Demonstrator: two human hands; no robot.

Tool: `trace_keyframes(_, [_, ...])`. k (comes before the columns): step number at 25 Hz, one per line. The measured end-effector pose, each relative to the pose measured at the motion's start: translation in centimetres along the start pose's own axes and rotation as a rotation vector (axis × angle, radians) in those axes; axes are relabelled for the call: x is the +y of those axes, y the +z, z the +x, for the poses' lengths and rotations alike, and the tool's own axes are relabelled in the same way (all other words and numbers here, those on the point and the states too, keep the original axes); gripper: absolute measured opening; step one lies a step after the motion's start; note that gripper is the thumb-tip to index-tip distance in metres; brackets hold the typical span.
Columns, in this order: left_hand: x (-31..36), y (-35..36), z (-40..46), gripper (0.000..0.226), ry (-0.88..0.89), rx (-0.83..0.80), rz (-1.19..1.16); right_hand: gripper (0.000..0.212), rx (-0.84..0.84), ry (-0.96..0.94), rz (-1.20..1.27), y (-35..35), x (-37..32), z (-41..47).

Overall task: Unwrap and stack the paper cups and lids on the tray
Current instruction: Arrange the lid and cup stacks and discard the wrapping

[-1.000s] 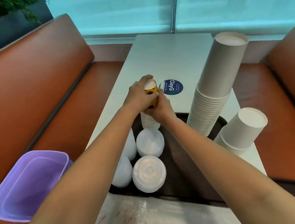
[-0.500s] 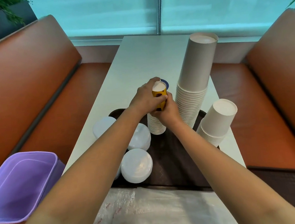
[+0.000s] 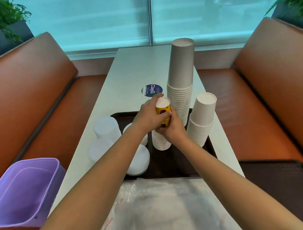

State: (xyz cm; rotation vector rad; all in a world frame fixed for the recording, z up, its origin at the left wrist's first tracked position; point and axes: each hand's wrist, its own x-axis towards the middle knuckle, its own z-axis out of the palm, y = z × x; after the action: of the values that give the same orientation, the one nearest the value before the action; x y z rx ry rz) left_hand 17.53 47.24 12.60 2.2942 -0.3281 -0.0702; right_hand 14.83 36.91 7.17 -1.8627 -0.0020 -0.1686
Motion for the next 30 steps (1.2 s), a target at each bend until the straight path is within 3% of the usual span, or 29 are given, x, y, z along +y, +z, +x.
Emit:
trace_keyframes(4, [0.9,1.0,-2.5,0.071,0.004,-0.037,-0.03,0.07,-0.011,0.005,-0.042,-1.1,0.2,-2.9])
trace_keyframes(7, [1.0,1.8,-3.8,0.089,-0.036,0.006,-0.132,0.071,0.025,-0.015,-0.08,-2.1,0.7,-5.1])
trace_keyframes(11, [0.0,4.0,-5.3,0.102,-0.103,0.095,-0.307,0.054,0.451,0.007,-0.124,-4.8,1.3,-8.1])
trace_keyframes(13, [-0.5,5.5,-5.9,0.107,-0.148,0.149,-0.331,0.056,0.593,-0.035,-0.127,-6.6,2.1,-7.5])
trace_keyframes(17, [-1.8,8.3,-6.4,0.113,-0.242,0.186,-0.367,0.091,0.411,0.093,-0.204,-9.6,3.4,-4.4])
trace_keyframes(20, [-2.6,9.7,-6.5,0.107,-0.265,0.177,-0.375,0.104,0.249,0.121,-0.168,-10.7,4.0,-2.9])
trace_keyframes(30, [-2.9,11.3,-6.7,0.087,-0.312,0.077,-0.378,0.083,0.141,0.136,-0.04,-11.3,5.3,-1.4])
